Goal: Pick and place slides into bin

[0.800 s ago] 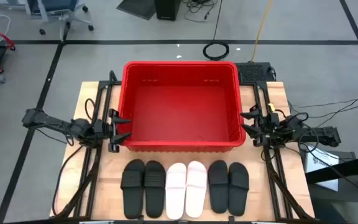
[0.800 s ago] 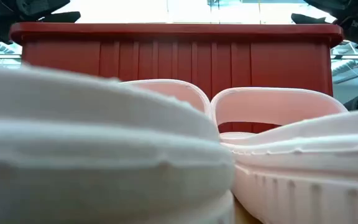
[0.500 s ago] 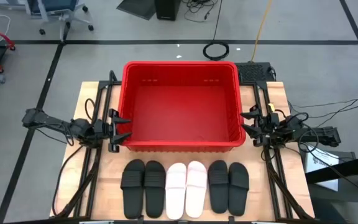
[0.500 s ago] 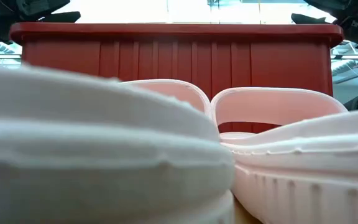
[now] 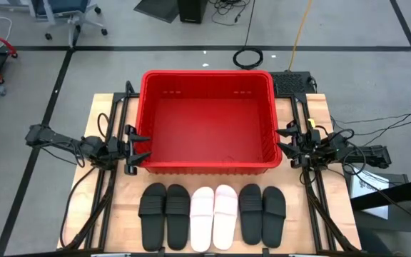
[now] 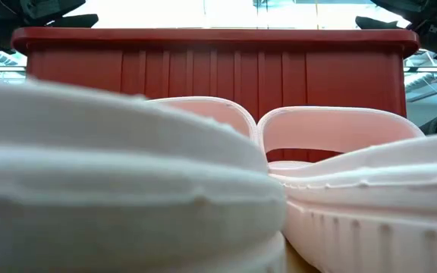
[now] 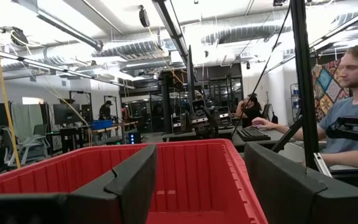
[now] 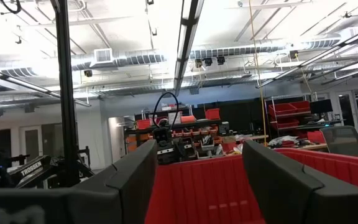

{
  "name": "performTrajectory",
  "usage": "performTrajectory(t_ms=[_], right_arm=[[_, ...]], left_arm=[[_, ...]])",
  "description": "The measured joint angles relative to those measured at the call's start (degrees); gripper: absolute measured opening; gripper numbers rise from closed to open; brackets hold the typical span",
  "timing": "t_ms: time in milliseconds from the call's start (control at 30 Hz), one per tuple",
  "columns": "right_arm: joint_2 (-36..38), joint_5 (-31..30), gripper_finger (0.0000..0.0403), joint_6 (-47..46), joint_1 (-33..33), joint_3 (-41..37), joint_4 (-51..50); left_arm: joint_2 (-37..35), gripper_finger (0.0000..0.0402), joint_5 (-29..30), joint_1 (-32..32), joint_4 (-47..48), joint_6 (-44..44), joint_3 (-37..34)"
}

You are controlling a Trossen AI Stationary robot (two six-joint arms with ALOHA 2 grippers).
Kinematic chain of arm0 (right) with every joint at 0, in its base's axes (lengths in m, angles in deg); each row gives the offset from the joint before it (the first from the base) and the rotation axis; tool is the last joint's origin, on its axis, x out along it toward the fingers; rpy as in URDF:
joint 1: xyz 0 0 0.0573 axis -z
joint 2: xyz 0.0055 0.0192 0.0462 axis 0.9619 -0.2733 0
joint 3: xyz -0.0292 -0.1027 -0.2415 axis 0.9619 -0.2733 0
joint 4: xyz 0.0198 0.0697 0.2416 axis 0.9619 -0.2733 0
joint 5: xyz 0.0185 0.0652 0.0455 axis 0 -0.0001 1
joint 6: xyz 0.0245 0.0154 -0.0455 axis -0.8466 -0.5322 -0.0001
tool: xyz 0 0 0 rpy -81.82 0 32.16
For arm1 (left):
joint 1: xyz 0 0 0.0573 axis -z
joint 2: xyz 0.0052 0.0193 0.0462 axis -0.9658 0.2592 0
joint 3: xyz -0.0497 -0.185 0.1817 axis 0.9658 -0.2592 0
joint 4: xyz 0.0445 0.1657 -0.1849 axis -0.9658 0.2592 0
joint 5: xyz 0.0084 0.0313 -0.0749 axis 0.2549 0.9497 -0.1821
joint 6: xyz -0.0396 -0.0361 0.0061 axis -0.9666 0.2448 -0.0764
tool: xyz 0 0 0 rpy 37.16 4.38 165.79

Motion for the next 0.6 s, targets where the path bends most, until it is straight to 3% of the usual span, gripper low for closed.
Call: performTrajectory(t_ms=[600], right_arm=[[0.0, 0.0, 0.0231, 0.0, 0.0, 0.0, 0.0]], left_arm=[[0.0, 0.0248, 0.0, 0.0, 0.0, 0.0, 0.0]])
